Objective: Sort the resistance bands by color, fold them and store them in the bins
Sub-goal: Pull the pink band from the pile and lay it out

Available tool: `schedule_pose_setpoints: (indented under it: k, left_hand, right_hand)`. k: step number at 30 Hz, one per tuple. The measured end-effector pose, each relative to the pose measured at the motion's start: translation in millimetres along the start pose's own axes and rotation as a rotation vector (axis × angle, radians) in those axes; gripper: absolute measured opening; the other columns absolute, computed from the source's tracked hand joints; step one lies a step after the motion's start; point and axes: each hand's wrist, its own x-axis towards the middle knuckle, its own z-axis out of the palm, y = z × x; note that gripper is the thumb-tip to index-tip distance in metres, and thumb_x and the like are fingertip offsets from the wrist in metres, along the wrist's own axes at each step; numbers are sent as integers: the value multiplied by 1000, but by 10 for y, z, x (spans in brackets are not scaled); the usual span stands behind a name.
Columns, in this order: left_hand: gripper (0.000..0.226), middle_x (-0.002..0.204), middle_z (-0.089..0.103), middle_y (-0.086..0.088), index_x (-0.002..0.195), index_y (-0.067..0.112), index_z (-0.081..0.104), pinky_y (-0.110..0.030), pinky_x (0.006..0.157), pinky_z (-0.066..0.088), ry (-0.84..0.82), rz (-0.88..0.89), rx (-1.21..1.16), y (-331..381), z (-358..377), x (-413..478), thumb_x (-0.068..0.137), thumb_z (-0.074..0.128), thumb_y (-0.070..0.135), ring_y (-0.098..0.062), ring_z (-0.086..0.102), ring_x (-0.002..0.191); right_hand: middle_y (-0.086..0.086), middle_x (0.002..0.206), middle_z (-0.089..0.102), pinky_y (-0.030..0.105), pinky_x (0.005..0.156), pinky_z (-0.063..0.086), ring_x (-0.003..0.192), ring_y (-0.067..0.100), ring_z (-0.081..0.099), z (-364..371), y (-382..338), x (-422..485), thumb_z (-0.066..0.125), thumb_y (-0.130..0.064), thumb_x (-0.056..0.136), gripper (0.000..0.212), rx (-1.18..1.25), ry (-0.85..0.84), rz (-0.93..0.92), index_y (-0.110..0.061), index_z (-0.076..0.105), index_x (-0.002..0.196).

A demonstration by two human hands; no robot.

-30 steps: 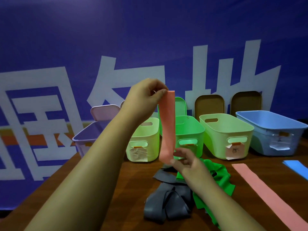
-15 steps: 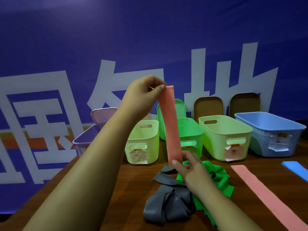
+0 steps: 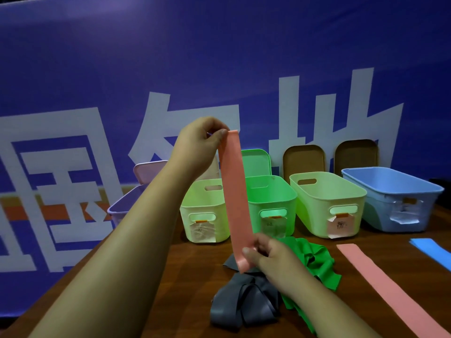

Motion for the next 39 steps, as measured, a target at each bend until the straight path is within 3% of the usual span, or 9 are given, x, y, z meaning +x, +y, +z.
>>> schedule_pose_setpoints:
  k: [3,5,10,17,20,22,30,34,39]
  left_hand:
    - [11,101,69,9,107,27,70,-49,91,63,22,-47,9,-65,-15,51,108,59,25,-20,70,98]
    - [11,99,68,10,107,26,71,-50,89,63,51,-68,9,-93,-23,80,107,60,26,-21,70,97]
    - [12,97,67,6,107,21,71,-50,77,66,127,-129,-73,-118,45,130,107,59,24,-24,73,88]
    - [13,87,69,3,104,16,72,-43,62,66,104,-200,-179,18,505,127,106,61,22,-26,75,75]
    - [13,88,70,-3,101,16,71,-37,56,64,47,-223,-225,133,871,50,105,60,21,-26,74,76]
    - [14,92,73,-6,102,17,73,-39,57,65,8,-230,-242,203,1143,1,104,60,23,-24,74,74]
    - [13,86,73,-2,98,21,73,-28,43,55,-148,-217,-240,561,2161,-349,102,62,25,-19,73,65]
    - [15,86,73,-1,97,20,73,-41,59,63,-226,-160,-190,684,2612,-568,101,59,25,-22,73,70]
    - [14,95,74,0,103,25,72,-41,82,62,-360,-157,-51,663,3050,-832,101,59,29,-24,71,86]
  right_hand:
    - [-14,87,75,20,80,50,82,-2,67,5,-77,-12,68,-20,105,9,-66,4,-18,-28,70,101]
    - [-10,90,75,28,82,53,85,6,70,-22,-158,-8,70,-27,104,5,-135,23,-34,-31,69,100]
    - [-10,90,74,26,79,52,83,0,70,-218,-409,-132,68,-31,104,6,-253,24,-79,-29,67,99]
    - [-16,114,77,37,92,58,105,3,72,-756,-354,-679,62,-23,108,21,-186,90,-66,-34,67,125]
    - [-19,111,77,26,80,52,87,-6,68,-1027,-306,-973,60,-20,109,29,-226,142,-45,-36,62,133]
    - [-11,106,77,26,70,50,70,1,63,-1190,-266,-1176,59,-19,109,31,-257,175,-14,-39,62,133]
    - [-26,86,71,19,61,51,68,1,65,-1706,-179,-1885,59,-35,108,26,-343,220,198,-48,58,130]
    - [-6,79,69,29,59,55,62,7,63,-1867,-124,-2206,63,-32,106,22,-332,235,268,-45,66,123]
    - [3,76,69,33,59,57,61,12,63,-1981,15,-2453,66,-34,103,22,-332,245,326,-45,65,122]
